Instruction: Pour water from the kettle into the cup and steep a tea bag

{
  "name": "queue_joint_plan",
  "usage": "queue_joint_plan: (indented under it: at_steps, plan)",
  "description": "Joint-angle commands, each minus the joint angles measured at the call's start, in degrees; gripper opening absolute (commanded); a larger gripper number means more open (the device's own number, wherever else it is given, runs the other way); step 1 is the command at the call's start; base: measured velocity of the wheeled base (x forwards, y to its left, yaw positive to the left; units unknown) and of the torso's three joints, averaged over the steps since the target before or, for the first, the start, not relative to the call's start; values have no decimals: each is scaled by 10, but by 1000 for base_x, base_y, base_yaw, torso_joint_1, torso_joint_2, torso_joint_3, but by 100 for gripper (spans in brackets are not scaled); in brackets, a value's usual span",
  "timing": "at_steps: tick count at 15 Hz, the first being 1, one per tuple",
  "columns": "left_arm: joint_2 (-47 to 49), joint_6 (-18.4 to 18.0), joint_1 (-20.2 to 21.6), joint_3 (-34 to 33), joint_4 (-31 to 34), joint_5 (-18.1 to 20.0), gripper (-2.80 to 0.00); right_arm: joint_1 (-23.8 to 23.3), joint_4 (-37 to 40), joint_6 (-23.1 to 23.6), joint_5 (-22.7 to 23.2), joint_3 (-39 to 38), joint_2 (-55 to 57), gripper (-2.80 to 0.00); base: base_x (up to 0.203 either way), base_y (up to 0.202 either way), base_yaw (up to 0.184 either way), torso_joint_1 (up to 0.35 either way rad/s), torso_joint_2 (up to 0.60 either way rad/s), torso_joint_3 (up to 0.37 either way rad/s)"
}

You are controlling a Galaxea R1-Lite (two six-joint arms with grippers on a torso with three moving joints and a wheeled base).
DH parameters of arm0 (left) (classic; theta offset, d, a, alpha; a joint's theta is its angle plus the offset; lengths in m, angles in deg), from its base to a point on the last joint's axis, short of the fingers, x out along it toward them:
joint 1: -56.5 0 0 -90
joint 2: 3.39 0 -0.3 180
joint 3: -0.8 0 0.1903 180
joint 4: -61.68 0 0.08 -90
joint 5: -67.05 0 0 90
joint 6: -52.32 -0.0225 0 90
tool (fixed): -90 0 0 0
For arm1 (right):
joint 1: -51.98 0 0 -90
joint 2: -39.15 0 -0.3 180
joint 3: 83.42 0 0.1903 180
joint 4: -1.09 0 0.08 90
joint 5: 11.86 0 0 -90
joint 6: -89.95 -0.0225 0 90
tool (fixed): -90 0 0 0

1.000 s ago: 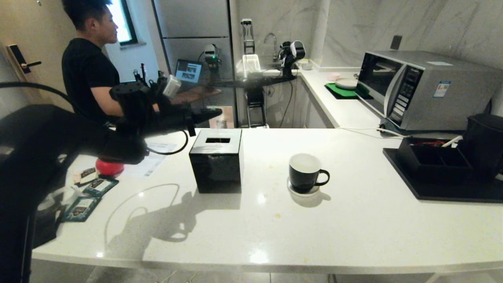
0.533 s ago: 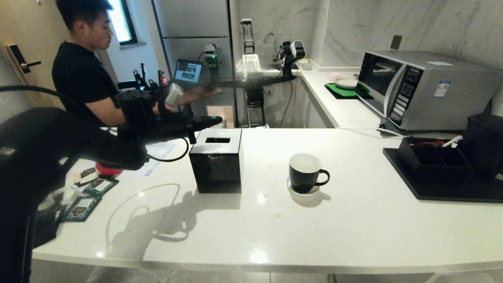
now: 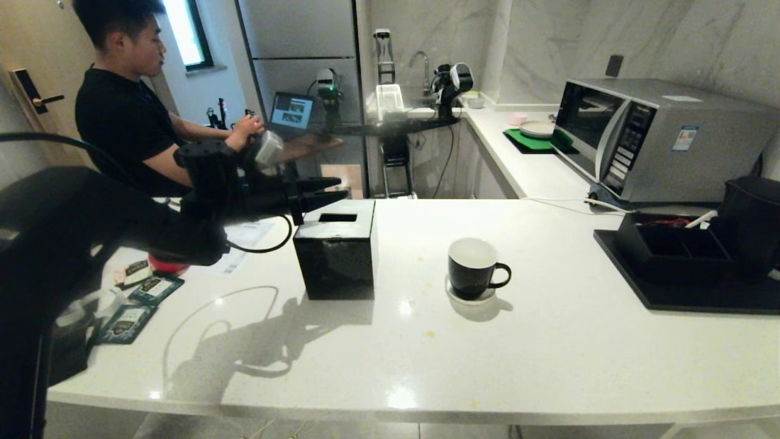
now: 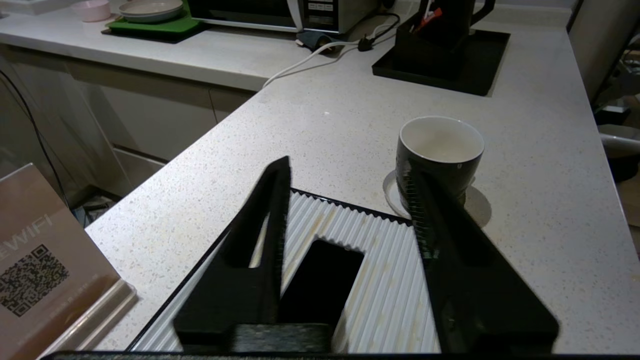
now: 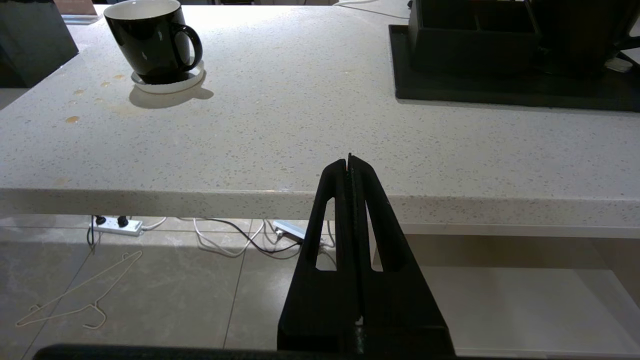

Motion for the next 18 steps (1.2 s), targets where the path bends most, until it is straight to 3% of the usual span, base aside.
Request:
queue_joint_plan:
  at_steps: [1, 6, 12, 18]
  plan:
    - [-6, 0, 1, -1, -4, 3, 0, 0, 0, 0, 0, 0, 0, -280, 0, 0, 0, 0, 0, 0]
    - [-33, 1, 1, -7, -3, 3, 0, 1, 0, 0, 0, 0, 0, -280, 0, 0, 0, 0, 0, 0]
    - [-112, 1, 17, -59, -11, 3, 0, 0, 0, 0, 0, 0, 0, -280, 0, 0, 0, 0, 0, 0]
    - [-177, 3, 26, -97, -10, -19, 0, 0, 0, 0, 0, 0, 0, -280, 0, 0, 0, 0, 0, 0]
